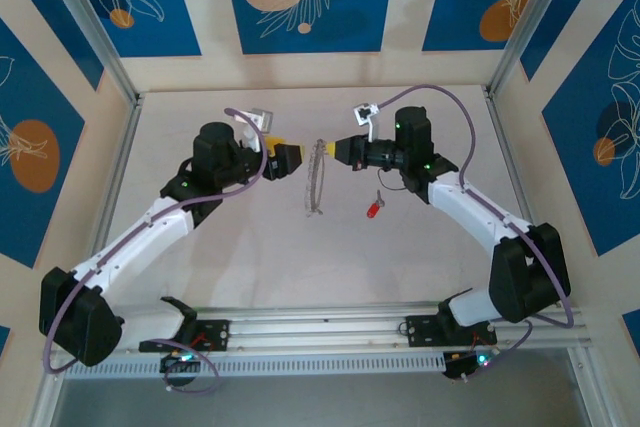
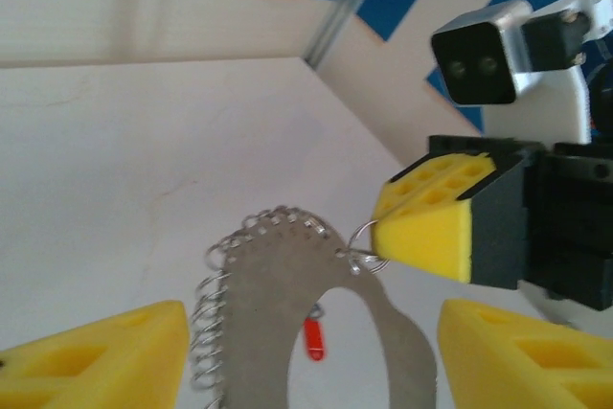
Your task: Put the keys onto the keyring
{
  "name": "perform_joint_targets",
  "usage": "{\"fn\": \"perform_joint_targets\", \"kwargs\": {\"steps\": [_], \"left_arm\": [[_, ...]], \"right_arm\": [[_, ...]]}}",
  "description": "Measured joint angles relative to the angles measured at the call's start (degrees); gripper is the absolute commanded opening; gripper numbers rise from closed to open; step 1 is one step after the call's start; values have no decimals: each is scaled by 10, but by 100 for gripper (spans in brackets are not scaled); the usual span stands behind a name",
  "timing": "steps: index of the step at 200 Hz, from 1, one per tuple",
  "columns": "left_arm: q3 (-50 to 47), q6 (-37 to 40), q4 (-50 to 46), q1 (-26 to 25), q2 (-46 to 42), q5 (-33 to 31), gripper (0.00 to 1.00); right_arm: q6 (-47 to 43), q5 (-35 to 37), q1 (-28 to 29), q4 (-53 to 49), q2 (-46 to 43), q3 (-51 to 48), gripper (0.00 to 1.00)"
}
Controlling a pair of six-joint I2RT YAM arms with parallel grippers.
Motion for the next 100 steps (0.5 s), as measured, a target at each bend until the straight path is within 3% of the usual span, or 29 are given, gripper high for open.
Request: {"fn": "perform_joint_targets", "kwargs": {"steps": [43, 100], "left_arm": [[-38, -53, 87, 2, 1, 76, 60], [-47, -116, 190, 3, 38, 130, 58]], "right_arm": [[4, -45, -3, 40, -25, -20, 0], [4, -59, -2, 48, -26, -20, 0]]}}
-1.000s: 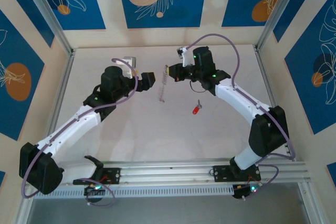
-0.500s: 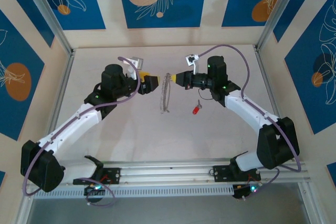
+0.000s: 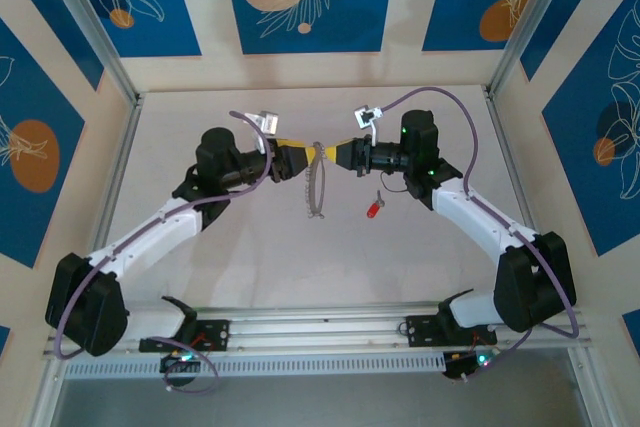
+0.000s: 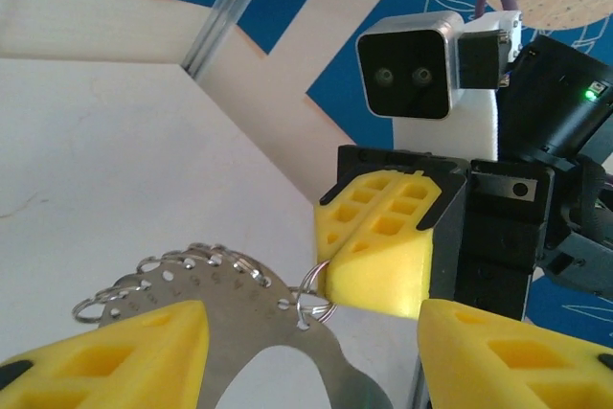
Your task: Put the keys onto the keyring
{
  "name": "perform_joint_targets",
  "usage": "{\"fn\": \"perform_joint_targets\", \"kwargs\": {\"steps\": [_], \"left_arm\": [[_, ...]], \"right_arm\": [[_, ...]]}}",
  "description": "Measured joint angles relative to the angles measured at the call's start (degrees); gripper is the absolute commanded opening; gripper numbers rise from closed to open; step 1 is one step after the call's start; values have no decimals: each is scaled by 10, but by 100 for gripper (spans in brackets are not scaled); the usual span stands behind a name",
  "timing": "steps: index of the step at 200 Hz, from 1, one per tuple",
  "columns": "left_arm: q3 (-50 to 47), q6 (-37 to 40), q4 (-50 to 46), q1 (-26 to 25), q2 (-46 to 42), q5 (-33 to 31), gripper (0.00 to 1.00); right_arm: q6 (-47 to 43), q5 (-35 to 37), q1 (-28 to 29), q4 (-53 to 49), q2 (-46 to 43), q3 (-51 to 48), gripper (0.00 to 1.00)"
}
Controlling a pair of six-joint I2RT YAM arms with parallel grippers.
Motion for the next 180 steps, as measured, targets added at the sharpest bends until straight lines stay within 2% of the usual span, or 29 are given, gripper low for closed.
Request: {"fn": "perform_joint_targets", "kwargs": {"steps": [101, 180], "left_arm": [[-7, -100, 140, 0, 78, 70, 52], [-21, -137, 201, 1, 89, 113, 45]], "right_arm": [[-9, 0, 19, -1, 34, 11, 0], [-29, 63, 19, -37, 35, 12, 0]]}}
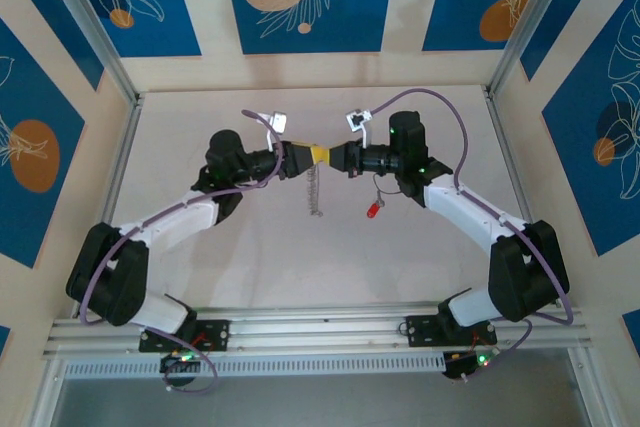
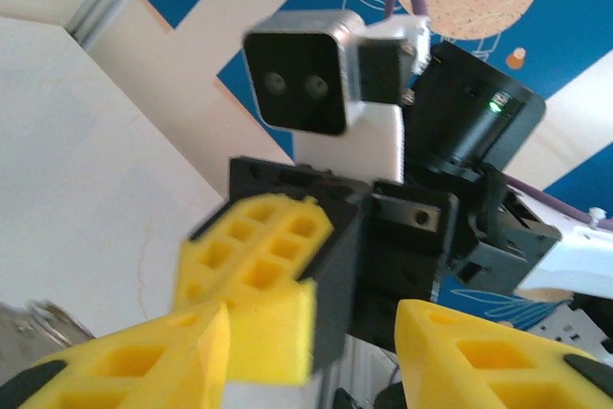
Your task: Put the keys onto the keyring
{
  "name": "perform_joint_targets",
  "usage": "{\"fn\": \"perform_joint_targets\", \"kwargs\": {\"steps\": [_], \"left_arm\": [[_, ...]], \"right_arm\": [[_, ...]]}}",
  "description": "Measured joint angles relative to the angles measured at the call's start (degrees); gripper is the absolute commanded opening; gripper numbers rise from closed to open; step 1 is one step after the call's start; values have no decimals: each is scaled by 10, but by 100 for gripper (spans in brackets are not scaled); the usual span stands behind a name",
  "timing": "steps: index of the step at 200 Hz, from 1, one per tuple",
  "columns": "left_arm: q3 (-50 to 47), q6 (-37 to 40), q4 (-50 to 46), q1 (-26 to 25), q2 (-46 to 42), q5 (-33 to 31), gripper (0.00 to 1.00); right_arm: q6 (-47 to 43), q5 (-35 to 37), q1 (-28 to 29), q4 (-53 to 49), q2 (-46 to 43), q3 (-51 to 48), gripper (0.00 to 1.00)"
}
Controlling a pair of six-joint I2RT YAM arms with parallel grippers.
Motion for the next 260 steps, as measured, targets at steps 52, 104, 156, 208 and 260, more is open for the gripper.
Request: {"fn": "perform_joint_targets", "kwargs": {"steps": [52, 104, 156, 208, 260], "left_arm": [[-15, -6, 17, 0, -25, 28, 45], [-14, 92, -141, 0, -79, -49, 45], [-11, 136, -215, 0, -83, -92, 46], [-11, 157, -249, 0, -112, -133, 47], [-11, 172, -277, 0, -134, -174, 49]], "right_arm": [[-2, 30, -3, -12, 0, 0, 0], [-10, 3, -4, -11, -21, 0, 0], [-10, -45, -4, 4, -34, 3, 0], [-10, -34, 2, -8, 7, 6, 0], [19, -11, 35, 18, 124, 44, 0]]}}
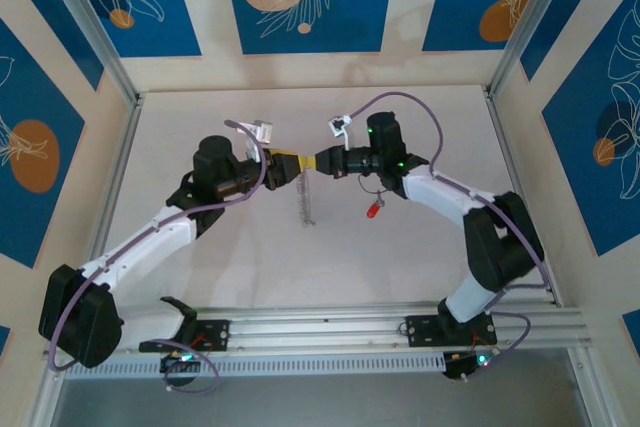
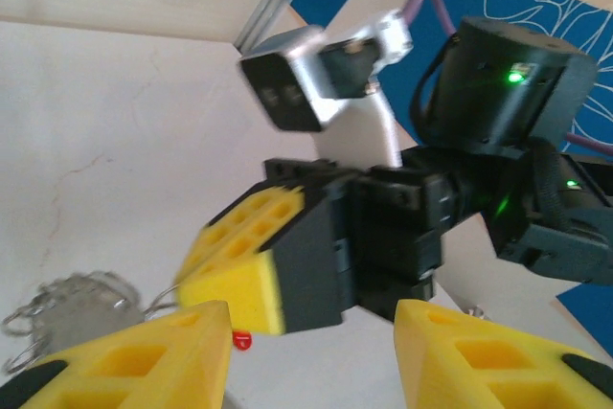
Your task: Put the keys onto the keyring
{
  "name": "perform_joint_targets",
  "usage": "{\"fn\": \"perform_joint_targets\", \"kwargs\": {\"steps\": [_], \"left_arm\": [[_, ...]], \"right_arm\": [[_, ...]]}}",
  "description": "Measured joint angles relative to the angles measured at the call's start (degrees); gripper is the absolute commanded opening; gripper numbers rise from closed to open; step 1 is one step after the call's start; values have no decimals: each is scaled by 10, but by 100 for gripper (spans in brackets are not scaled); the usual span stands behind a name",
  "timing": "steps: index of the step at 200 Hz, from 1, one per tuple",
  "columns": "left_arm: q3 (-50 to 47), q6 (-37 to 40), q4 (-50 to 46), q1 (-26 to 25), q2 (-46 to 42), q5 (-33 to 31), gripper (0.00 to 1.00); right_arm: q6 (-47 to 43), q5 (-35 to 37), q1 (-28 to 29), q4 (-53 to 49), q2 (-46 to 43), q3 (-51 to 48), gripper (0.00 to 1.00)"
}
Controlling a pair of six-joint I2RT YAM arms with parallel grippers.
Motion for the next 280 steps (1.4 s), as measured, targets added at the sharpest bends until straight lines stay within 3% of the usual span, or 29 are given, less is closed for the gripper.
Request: {"fn": "perform_joint_targets", "kwargs": {"steps": [64, 181, 280], "left_arm": [[0, 22, -33, 0, -18, -30, 51], [-1, 27, -35, 0, -17, -30, 51], [-7, 25, -31, 0, -8, -29, 52]], "right_arm": [[66, 4, 15, 97, 88, 26, 0], [-7, 176, 43, 3, 105, -60, 0], [-13, 179, 55, -4, 101, -91, 0]]}}
